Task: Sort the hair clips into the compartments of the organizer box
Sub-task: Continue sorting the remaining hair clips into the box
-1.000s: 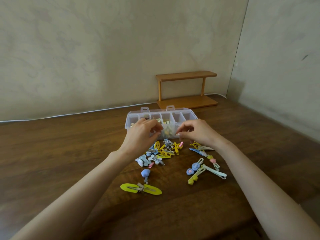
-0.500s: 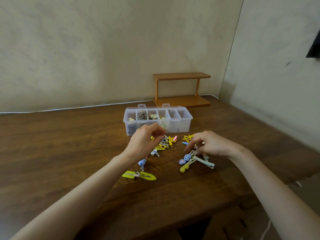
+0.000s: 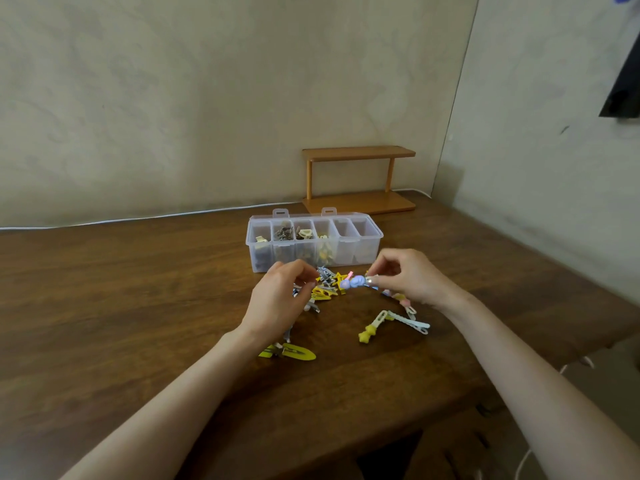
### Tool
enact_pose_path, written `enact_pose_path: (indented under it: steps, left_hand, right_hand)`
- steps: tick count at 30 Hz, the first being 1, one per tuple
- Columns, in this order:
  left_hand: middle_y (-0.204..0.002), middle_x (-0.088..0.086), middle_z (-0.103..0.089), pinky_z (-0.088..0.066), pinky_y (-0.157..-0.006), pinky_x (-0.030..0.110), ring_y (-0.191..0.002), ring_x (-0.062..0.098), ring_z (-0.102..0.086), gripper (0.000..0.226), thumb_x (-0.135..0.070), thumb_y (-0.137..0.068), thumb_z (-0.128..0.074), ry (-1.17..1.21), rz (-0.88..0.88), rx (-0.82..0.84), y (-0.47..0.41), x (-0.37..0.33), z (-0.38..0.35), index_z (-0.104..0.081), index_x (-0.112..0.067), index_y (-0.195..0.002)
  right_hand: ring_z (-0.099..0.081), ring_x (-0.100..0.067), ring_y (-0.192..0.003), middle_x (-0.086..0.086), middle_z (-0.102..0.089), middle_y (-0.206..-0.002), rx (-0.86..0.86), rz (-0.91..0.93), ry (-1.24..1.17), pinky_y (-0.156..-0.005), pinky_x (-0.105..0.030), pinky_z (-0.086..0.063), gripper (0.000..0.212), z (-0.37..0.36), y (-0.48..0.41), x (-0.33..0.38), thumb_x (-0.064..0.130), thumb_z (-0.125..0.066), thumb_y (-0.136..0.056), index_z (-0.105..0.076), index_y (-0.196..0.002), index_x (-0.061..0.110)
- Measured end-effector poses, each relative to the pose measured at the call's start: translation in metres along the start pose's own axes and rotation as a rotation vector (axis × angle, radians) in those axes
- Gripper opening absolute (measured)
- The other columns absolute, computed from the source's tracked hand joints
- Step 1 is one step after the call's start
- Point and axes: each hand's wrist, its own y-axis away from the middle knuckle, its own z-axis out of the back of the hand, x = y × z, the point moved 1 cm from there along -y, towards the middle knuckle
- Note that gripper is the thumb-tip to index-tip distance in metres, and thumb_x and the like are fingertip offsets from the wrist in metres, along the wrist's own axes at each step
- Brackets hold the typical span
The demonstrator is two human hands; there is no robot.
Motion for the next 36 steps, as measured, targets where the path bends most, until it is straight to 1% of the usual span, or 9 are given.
enact_pose_path:
  steps: [8,12,15,20,25,27,30,33,36]
  left_hand:
    - [-0.094,-0.009,-0.063,-0.045,-0.074,0.021,-0.087,0.003,-0.051,0.012,-0.020,-0.089,-0.058,-0.006,0.008,-0.009,-0.001,0.002,0.002,-0.062,-0.024,-0.099]
    - [-0.092,-0.012,-0.062,-0.044,-0.072,0.021,-0.086,0.001,-0.049,0.011,-0.021,-0.089,-0.058,-0.014,-0.011,-0.016,-0.001,0.002,0.002,-0.062,-0.024,-0.099]
    - [-0.088,-0.016,-0.059,-0.044,-0.071,0.022,-0.086,0.001,-0.049,0.011,-0.020,-0.089,-0.058,-0.014,-0.026,-0.032,-0.003,0.001,0.002,-0.062,-0.024,-0.098]
    - [-0.085,-0.018,-0.058,-0.043,-0.068,0.022,-0.084,0.002,-0.048,0.009,-0.019,-0.088,-0.058,-0.021,-0.029,-0.046,-0.004,0.002,0.002,-0.062,-0.024,-0.095]
    - [-0.085,-0.017,-0.058,-0.045,-0.069,0.022,-0.084,0.002,-0.048,0.010,-0.019,-0.088,-0.058,-0.025,-0.039,-0.048,-0.004,0.001,0.002,-0.063,-0.023,-0.096]
    - [-0.088,-0.015,-0.060,-0.045,-0.069,0.021,-0.085,0.002,-0.049,0.010,-0.019,-0.088,-0.058,-0.025,-0.045,-0.045,-0.004,0.000,0.002,-0.063,-0.022,-0.097]
    - [-0.088,-0.014,-0.061,-0.044,-0.069,0.021,-0.085,0.003,-0.049,0.010,-0.019,-0.088,-0.058,-0.031,-0.047,-0.045,-0.003,0.001,0.002,-0.063,-0.022,-0.097]
    - [-0.086,-0.016,-0.058,-0.048,-0.071,0.026,-0.086,0.004,-0.051,0.011,-0.020,-0.088,-0.058,-0.033,-0.044,-0.036,-0.002,0.001,0.002,-0.063,-0.023,-0.098]
    - [-0.087,-0.015,-0.058,-0.051,-0.075,0.034,-0.090,0.007,-0.053,0.012,-0.019,-0.088,-0.058,-0.034,-0.038,-0.023,-0.002,0.001,0.001,-0.063,-0.022,-0.099]
  right_hand:
    - [-0.064,-0.014,-0.065,-0.007,-0.068,-0.076,-0.373,0.052,-0.222,-0.061,-0.023,-0.054,0.004,-0.002,-0.040,0.027,0.006,-0.066,-0.084,-0.065,-0.084,0.009]
    - [-0.059,-0.010,-0.073,-0.002,-0.067,-0.082,-0.448,0.087,-0.005,-0.061,-0.014,-0.043,0.002,-0.018,-0.074,0.042,0.009,-0.067,-0.083,-0.067,-0.083,0.011]
    - [-0.060,-0.009,-0.081,0.001,-0.071,-0.092,-0.463,0.057,0.227,-0.058,-0.019,-0.036,0.007,-0.032,-0.093,0.045,0.018,-0.066,-0.086,-0.072,-0.085,0.013]
    - [-0.061,-0.017,-0.095,-0.001,-0.071,-0.092,-0.477,0.093,0.515,-0.072,-0.027,-0.043,0.014,-0.049,-0.105,0.046,0.023,-0.063,-0.089,-0.073,-0.085,0.015]
    - [-0.053,-0.028,-0.115,-0.002,-0.070,-0.101,-0.343,0.070,0.540,-0.079,-0.030,-0.043,0.029,-0.048,-0.104,0.043,0.024,-0.057,-0.093,-0.063,-0.066,0.014]
    - [-0.053,-0.028,-0.111,-0.001,-0.067,-0.098,-0.315,0.079,0.495,-0.075,-0.028,-0.038,0.034,-0.040,-0.096,0.044,0.024,-0.055,-0.093,-0.062,-0.061,0.016]
    - [-0.055,-0.010,-0.089,0.005,-0.063,-0.092,-0.255,0.124,0.365,-0.072,-0.024,-0.036,0.017,-0.022,-0.076,0.048,0.024,-0.059,-0.091,-0.074,-0.091,0.018]
    - [-0.055,0.006,-0.071,0.009,-0.067,-0.092,0.116,0.119,0.247,-0.062,-0.009,-0.036,0.011,-0.003,-0.046,0.048,0.018,-0.067,-0.086,-0.072,-0.095,0.022]
    - [-0.058,0.013,-0.077,0.010,-0.068,-0.093,0.418,0.056,0.218,-0.067,-0.010,-0.040,0.013,0.006,-0.018,0.039,0.017,-0.072,-0.081,-0.071,-0.092,0.024]
